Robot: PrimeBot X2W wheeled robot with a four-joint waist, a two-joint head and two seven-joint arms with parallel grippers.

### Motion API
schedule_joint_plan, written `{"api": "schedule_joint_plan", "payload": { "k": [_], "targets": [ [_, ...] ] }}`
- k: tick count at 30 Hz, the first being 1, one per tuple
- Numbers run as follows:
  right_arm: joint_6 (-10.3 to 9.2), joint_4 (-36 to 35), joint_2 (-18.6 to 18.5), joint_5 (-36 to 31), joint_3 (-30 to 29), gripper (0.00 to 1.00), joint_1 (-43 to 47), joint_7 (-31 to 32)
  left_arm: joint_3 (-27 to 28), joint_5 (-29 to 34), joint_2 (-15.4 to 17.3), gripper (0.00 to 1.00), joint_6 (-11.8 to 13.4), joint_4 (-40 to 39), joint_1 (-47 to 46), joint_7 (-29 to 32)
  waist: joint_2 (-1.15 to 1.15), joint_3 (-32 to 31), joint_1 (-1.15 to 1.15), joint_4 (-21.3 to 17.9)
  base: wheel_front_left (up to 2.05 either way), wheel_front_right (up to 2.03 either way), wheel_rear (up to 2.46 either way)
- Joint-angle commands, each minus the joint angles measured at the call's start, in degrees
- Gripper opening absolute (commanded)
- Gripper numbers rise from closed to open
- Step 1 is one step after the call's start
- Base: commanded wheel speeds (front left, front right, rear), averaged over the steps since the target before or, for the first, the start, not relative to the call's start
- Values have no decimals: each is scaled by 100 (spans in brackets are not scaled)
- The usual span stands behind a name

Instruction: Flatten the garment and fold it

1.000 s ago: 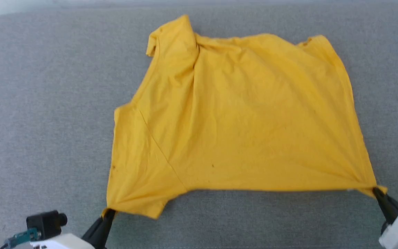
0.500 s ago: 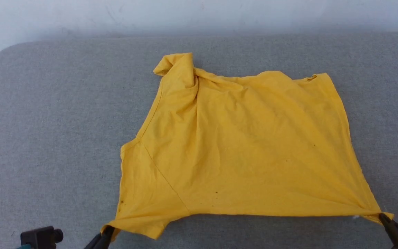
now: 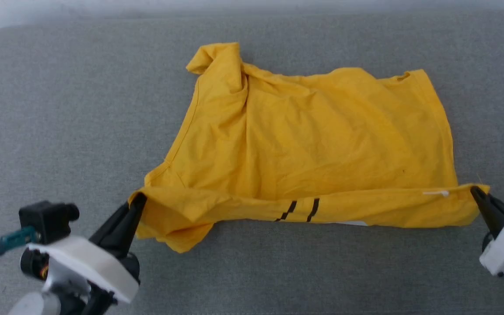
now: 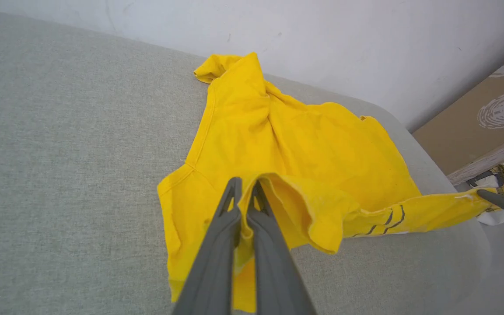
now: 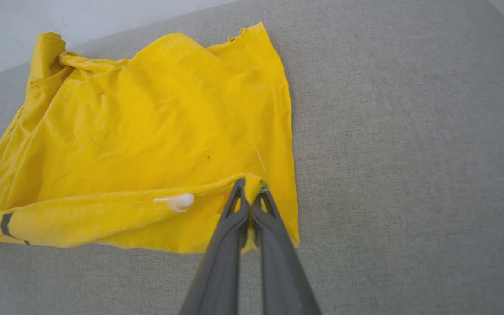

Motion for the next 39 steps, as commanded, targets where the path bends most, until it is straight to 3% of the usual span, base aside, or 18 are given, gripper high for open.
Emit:
{"api": "schedule_joint_plan", "payload": {
  "k": [1,14,32,33,35,38,39],
  "targets": [
    [-11,49,-30,-39,29,0,-125,-13,-21,64,27,0,-48,56,-155,20,-1,206,-1,0,0,0,0],
    [-11,967,-314,-216,376,0,-1336,-355,-274,552,-226,0,-526,1396,-1840,-360,-1,1028,-1,-16,0,0,0],
    [-11,2214,-439,-316,813,2,-2000,-406,-766,513,-595,0,-932,3333,-2730,-193,-1,1398,-1,-92,0,0,0],
    [-11,2272,-437,-309,810,28,-2019,-374,-769,500,-606,0,-942,3375,-2752,-200,-1,1389,-1,-92,0,0,0],
    [-11,2335,-439,-304,809,100,-2055,-387,-765,464,-631,2,-956,3438,-2782,-222,-1,1363,-1,-90,0,0,0],
    [-11,2383,-409,-330,782,100,-2071,-435,-734,392,-666,54,-968,3460,-2782,-274,-1,1295,-1,-80,0,0,0],
    [-11,2362,-400,-311,782,100,-2067,-457,-715,367,-675,88,-969,3449,-2769,-303,-1,1268,-1,-73,0,0,0]
  ]
}}
